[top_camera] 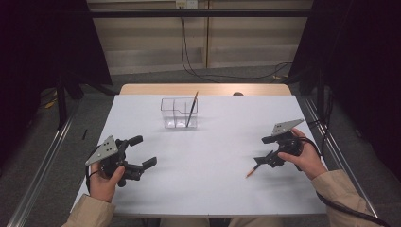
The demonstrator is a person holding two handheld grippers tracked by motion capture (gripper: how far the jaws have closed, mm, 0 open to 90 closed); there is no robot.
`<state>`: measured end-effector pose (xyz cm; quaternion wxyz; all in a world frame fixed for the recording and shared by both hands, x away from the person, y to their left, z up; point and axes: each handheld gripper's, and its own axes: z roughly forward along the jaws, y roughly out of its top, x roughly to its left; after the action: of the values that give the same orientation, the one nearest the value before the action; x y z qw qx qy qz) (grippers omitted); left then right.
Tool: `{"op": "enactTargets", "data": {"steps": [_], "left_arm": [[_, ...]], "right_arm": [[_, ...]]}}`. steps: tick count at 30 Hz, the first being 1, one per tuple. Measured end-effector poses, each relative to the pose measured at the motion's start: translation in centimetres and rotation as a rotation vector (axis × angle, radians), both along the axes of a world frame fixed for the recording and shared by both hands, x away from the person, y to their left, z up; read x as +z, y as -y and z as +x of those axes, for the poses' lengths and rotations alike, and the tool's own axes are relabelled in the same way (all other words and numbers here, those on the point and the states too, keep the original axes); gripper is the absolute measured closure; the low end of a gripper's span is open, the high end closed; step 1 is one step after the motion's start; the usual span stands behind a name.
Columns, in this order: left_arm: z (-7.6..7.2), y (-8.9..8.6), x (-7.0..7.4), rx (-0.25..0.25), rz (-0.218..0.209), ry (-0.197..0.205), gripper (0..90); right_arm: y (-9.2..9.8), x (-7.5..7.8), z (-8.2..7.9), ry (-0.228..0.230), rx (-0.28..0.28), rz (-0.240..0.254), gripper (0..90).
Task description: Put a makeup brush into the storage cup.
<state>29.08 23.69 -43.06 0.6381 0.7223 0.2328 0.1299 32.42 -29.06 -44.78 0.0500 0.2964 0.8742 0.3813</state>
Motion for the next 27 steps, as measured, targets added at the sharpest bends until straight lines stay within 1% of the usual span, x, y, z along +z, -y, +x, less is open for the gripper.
{"op": "enactTargets", "data": {"steps": [3, 4, 8, 12, 14, 21, 24, 27], "left_arm": [[0.01, 0.02, -0.03, -0.001, 0.000, -0.001, 2.8], [0.01, 0.01, -0.03, -0.001, 0.001, -0.002, 2.8], [0.02, 0.00, -0.04, 0.001, 0.001, -0.003, 2.8], [0.02, 0.03, -0.07, 0.000, 0.009, -0.006, 2.8], [0.01, 0.06, -0.08, 0.000, 0.010, -0.007, 2.8], [0.08, 0.03, -0.14, 0.001, 0.010, -0.007, 2.8], [0.12, 0.08, -0.16, -0.001, 0.008, -0.006, 2.8], [0.17, 0.15, -0.23, -0.001, 0.010, -0.010, 2.8]], "right_arm": [[-0.05, 0.14, 0.18, -0.012, 0.007, -0.033, 4.8], [-0.03, 0.19, 0.26, -0.013, 0.017, -0.045, 4.9], [0.02, 0.48, 0.36, -0.022, 0.035, -0.076, 5.6], [-0.01, 0.60, 0.55, -0.033, 0.061, -0.128, 6.5], [-0.05, 0.61, 0.57, -0.051, 0.071, -0.151, 6.8], [-0.17, 0.52, 0.64, -0.059, 0.124, -0.237, 7.5], [-0.14, 0.62, 0.71, -0.067, 0.131, -0.267, 7.9], [-0.14, 0.58, 0.85, -0.073, 0.145, -0.311, 8.1]]}}
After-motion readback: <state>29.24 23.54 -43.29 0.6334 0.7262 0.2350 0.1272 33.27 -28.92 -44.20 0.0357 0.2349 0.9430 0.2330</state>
